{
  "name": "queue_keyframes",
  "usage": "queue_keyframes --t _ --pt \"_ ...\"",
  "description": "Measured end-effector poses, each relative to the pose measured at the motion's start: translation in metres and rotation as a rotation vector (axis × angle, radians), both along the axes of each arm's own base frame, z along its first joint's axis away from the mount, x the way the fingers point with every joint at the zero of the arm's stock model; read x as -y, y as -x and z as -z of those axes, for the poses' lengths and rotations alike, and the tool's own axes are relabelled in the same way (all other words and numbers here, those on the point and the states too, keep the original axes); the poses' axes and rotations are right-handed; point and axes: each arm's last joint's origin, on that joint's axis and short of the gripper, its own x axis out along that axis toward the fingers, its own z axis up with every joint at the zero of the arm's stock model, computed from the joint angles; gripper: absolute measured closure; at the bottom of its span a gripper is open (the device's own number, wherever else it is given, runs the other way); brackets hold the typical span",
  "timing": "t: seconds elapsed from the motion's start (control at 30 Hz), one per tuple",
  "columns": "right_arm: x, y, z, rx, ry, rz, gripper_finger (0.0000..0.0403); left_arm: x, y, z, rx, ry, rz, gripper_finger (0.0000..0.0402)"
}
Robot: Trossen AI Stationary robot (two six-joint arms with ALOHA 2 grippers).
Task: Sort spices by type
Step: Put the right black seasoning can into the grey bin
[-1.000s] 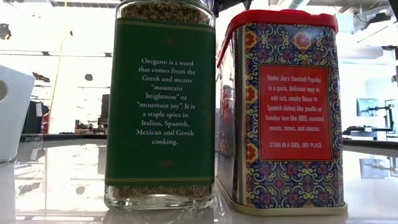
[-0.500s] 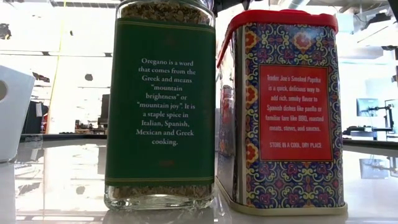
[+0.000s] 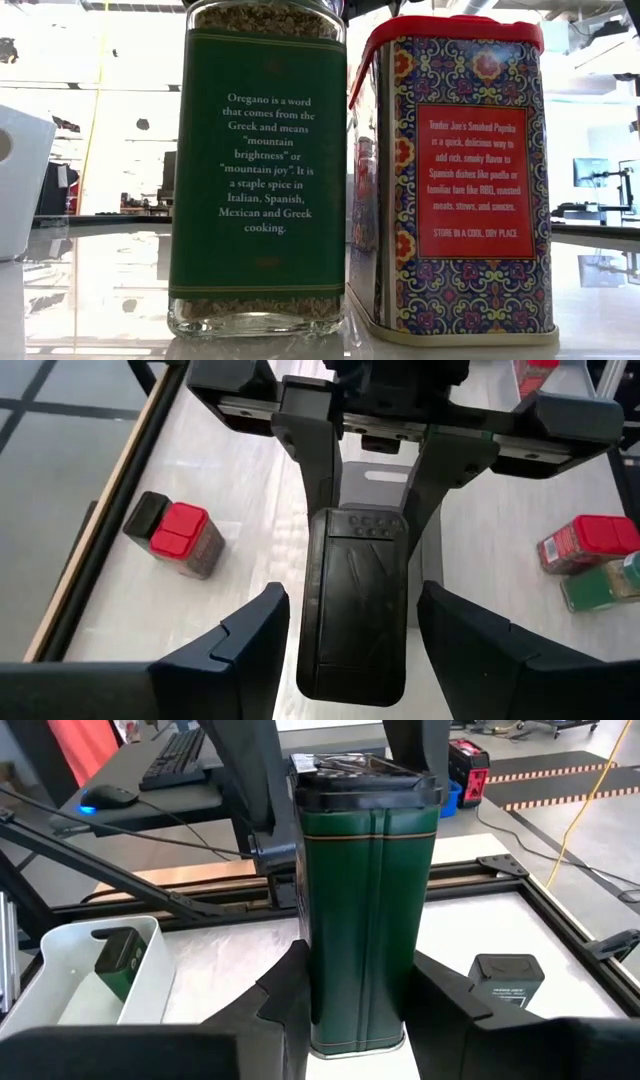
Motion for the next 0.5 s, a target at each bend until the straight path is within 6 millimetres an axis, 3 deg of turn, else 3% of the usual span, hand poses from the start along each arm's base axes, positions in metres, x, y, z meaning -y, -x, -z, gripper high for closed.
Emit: queue_keyframes --t 0.23,0.5 --pt "-0.001 0.0 0.0 -0.003 0.0 -0.002 0.0252 -0.001 -0.005 0.003 -0.017 0.017 -0.009 0.0199" --pt "-0.002 0.0 0.002 -0.019 0.001 -0.008 0.0252 -0.003 -0.024 0.018 -0.092 0.051 0.006 0.0269"
